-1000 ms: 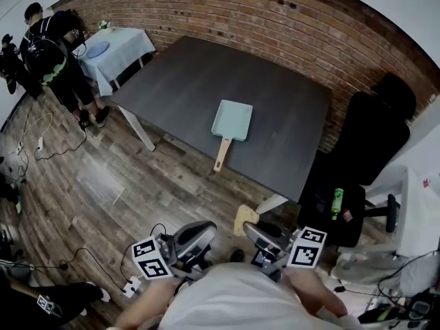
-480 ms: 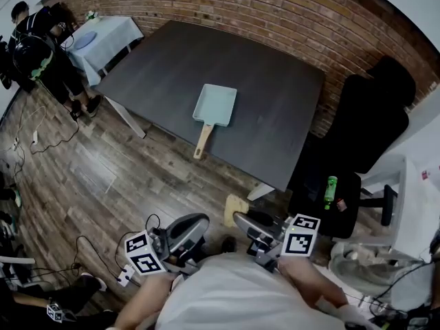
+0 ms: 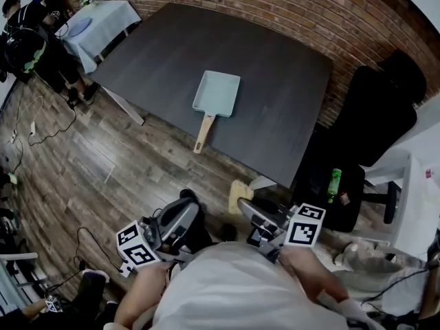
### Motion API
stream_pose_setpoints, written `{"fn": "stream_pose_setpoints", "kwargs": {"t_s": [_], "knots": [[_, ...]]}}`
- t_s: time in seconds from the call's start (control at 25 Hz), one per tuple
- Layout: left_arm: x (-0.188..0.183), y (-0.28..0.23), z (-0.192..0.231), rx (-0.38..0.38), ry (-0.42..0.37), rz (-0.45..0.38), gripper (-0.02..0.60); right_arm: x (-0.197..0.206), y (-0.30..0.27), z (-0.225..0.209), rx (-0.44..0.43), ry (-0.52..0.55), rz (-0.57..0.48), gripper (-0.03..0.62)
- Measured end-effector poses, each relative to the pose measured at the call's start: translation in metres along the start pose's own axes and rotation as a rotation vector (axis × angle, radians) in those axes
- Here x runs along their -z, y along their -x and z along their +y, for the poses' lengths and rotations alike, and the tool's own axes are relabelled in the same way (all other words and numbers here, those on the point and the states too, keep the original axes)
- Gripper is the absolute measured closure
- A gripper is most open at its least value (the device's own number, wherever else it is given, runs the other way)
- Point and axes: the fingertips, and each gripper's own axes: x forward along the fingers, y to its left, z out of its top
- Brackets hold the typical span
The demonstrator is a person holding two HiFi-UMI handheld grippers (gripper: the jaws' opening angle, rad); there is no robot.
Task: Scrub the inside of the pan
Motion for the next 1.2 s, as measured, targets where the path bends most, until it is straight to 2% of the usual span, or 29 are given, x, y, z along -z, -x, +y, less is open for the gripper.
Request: {"fn": "stream_pose_setpoints", "kwargs": {"t_s": [0.16, 0.36, 0.6, 0.72, 0.84, 1.2], "knots": [[-0.023, -0.009, 0.035, 0.008, 0.006, 0.034, 0.571, -0.019, -0.023, -0.023, 0.055, -0.009, -0.037, 0.536], [-0.061, -0.016, 0.09, 0.0, 0.032, 0.095, 0.555, -0.042, -0.069, -0.042, 0.129, 0.003, -0.035, 0.536], [-0.078, -0.022, 0.163, -0.02, 0.082, 0.227, 0.468, -0.067, -0.114, -0.075, 0.299, 0.105, 0.001, 0.534], [-0.076, -0.018, 0.197, -0.031, 0.128, 0.281, 0.449, -0.072, -0.129, -0.092, 0.424, 0.19, 0.062, 0.534], [-0.07, -0.02, 0.225, -0.037, 0.159, 0.338, 0.442, -0.083, -0.141, -0.107, 0.512, 0.271, 0.107, 0.534], [-0.021, -0.03, 0.273, -0.075, 0.17, 0.537, 0.4, -0.115, -0.159, -0.147, 0.647, 0.427, 0.237, 0.534]]}}
